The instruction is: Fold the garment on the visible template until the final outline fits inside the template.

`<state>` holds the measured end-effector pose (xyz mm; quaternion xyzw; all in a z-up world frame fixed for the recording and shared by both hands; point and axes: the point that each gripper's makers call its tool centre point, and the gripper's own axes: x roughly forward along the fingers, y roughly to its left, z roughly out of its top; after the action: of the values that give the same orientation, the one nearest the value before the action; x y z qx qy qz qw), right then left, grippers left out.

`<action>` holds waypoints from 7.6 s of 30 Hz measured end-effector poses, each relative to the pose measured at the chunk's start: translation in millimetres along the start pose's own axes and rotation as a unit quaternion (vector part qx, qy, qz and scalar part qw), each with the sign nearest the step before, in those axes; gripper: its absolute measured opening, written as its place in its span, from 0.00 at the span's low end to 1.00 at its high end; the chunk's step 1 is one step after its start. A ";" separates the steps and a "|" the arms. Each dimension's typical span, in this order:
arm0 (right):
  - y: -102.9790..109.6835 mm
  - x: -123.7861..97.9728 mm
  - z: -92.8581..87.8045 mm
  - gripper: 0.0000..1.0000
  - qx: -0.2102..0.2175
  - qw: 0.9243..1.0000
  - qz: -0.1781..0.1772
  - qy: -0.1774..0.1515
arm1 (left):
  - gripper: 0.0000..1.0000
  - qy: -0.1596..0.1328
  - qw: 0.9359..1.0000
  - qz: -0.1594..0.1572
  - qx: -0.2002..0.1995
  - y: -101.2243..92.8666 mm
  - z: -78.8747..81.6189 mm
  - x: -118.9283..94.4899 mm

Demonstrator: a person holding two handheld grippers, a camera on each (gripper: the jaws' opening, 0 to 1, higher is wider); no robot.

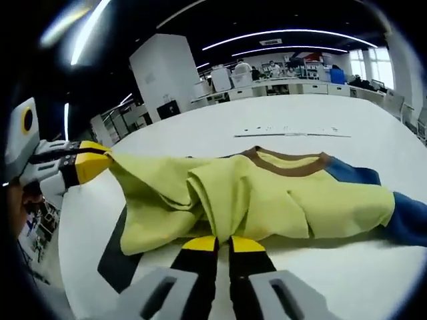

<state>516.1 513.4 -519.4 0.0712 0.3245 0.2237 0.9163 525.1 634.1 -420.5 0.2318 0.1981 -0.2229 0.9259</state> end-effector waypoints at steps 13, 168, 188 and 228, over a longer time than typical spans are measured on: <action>-13.8 -31.1 16.8 0.00 -0.024 0.999 0.007 -0.025 | 0.01 -0.013 1.000 0.006 -0.013 -0.9 13.2 -12.0; -53.2 -188.0 -139.7 0.13 -0.093 0.985 0.003 0.146 | 0.01 0.100 0.984 -0.102 -0.107 -109.5 -106.6 -149.5; -50.1 -186.7 -146.3 0.00 -0.139 0.975 -0.004 0.172 | 0.01 0.104 0.983 -0.102 -0.111 -109.6 -109.2 -148.7; -110.0 -276.4 -160.6 0.00 -0.039 0.978 -0.138 0.153 | 0.01 0.152 0.973 -0.161 -0.060 -143.1 -128.3 -166.1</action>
<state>265.0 287.0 -519.2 -0.0454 0.4586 0.1156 0.8799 282.6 640.3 -495.6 0.1723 0.3843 -0.3192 0.8490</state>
